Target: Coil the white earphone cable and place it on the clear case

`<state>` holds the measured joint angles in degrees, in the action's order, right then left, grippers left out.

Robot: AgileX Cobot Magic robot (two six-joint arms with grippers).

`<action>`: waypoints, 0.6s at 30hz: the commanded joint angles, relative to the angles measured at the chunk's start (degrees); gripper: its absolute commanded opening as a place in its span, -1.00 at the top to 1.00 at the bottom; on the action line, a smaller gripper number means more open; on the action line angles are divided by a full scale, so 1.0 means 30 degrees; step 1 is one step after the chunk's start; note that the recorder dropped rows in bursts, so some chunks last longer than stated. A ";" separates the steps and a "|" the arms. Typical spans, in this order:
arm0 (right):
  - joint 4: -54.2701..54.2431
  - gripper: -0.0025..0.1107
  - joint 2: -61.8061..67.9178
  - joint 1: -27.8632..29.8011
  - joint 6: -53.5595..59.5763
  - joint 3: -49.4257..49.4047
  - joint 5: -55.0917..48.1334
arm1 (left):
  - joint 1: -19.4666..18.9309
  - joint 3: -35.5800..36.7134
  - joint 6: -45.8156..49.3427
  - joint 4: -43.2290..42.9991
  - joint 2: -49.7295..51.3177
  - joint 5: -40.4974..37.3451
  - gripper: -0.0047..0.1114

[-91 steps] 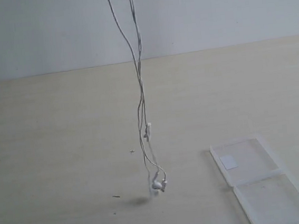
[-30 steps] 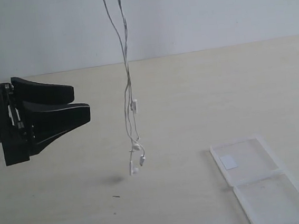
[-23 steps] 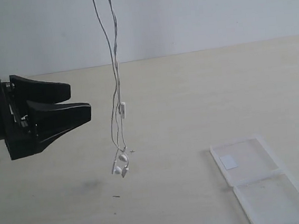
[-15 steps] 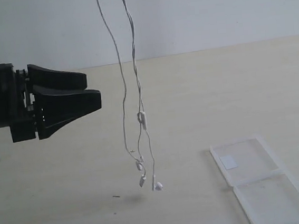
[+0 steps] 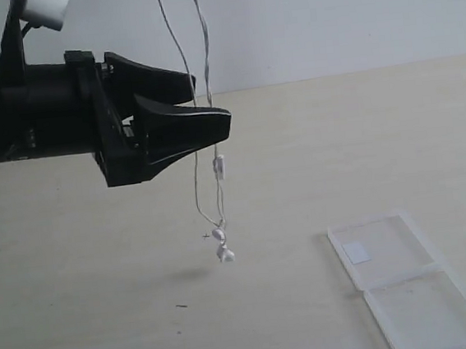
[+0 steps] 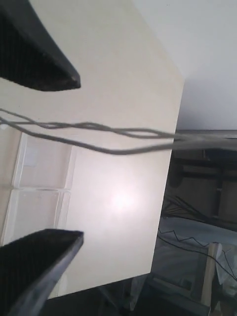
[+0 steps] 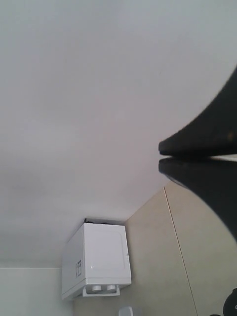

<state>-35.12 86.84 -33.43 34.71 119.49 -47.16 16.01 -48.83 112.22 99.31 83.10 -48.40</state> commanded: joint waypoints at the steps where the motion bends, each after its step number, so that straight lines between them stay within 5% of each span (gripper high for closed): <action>1: -0.0163 0.96 0.0005 0.0045 -0.0127 0.0137 0.0060 | 0.0402 -0.0756 -0.0581 0.0212 0.0771 0.0560 -0.36; 10: -0.0048 0.96 0.0005 0.0045 -0.0127 0.0137 -0.0019 | 0.0402 -0.0965 -0.1548 0.0212 0.1461 0.1577 -0.07; 18: 0.0246 0.96 0.0005 0.0045 -0.0127 0.0137 -0.0094 | 0.0402 -0.0997 -0.1548 0.0212 0.1334 0.1409 -0.19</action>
<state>-34.77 86.84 -33.43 34.71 119.49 -47.28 16.95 -51.23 107.92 99.31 87.63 -43.77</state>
